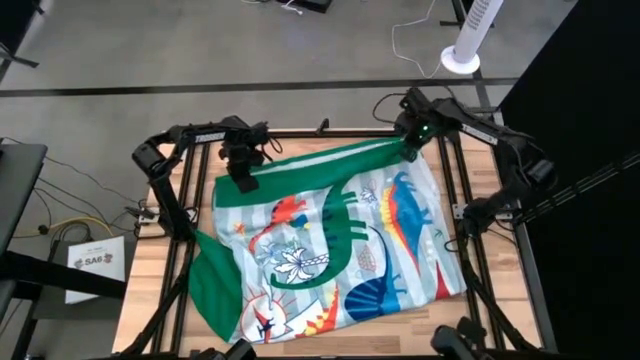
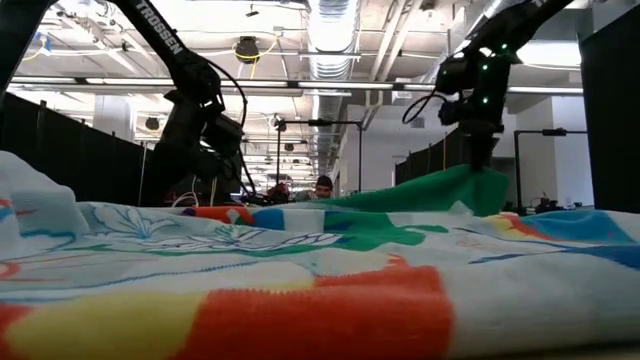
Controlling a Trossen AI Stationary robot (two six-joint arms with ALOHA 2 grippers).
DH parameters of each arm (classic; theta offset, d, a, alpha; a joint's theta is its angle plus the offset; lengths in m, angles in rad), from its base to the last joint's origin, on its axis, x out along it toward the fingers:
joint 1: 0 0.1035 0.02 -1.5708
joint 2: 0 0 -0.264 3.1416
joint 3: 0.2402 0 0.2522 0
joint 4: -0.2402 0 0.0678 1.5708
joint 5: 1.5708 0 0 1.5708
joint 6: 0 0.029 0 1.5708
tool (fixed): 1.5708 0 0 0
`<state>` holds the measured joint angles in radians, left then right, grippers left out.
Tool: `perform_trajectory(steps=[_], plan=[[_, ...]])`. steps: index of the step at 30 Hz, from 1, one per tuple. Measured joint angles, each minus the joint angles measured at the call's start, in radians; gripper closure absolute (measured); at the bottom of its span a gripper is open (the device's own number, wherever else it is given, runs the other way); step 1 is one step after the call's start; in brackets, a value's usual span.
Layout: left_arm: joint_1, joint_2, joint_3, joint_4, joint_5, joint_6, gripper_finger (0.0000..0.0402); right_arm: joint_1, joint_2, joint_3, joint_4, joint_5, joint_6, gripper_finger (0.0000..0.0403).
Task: Roll towel
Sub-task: Roll the multicolor dinosaur print towel
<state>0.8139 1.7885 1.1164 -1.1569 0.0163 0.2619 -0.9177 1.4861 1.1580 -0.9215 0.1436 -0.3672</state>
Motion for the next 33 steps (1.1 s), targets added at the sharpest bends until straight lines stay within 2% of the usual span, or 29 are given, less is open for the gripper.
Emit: perform_trajectory(steps=[5, 12, 15, 17, 22, 26, 33], plan=[[-0.001, -0.045, 0.000, 0.018, 0.000, 0.012, 0.0402, -0.021, -0.077, 0.000, -0.004, 0.000, -0.006, 0.0403], [0.000, -0.106, 0.001, 0.071, -0.003, 0.136, 0.0402, -0.018, -0.135, 0.000, -0.032, -0.025, -0.082, 0.0403], [-0.001, -0.096, 0.002, 0.082, -0.114, 0.121, 0.0397, -0.018, -0.133, 0.000, -0.063, -0.043, -0.086, 0.0403], [0.006, -0.055, 0.019, 0.047, -0.155, 0.086, 0.0384, -0.015, -0.132, 0.000, -0.065, -0.044, -0.086, 0.0403], [0.028, 0.042, 0.035, -0.015, -0.154, 0.041, 0.0332, -0.006, -0.131, 0.000, -0.066, -0.045, -0.087, 0.0403], [0.043, 0.067, 0.035, -0.020, -0.156, 0.031, 0.0294, 0.002, -0.131, 0.000, -0.080, -0.045, -0.086, 0.0403], [0.043, 0.063, 0.035, -0.010, -0.169, 0.036, 0.0280, 0.002, -0.131, 0.000, -0.093, -0.048, -0.067, 0.0403]])
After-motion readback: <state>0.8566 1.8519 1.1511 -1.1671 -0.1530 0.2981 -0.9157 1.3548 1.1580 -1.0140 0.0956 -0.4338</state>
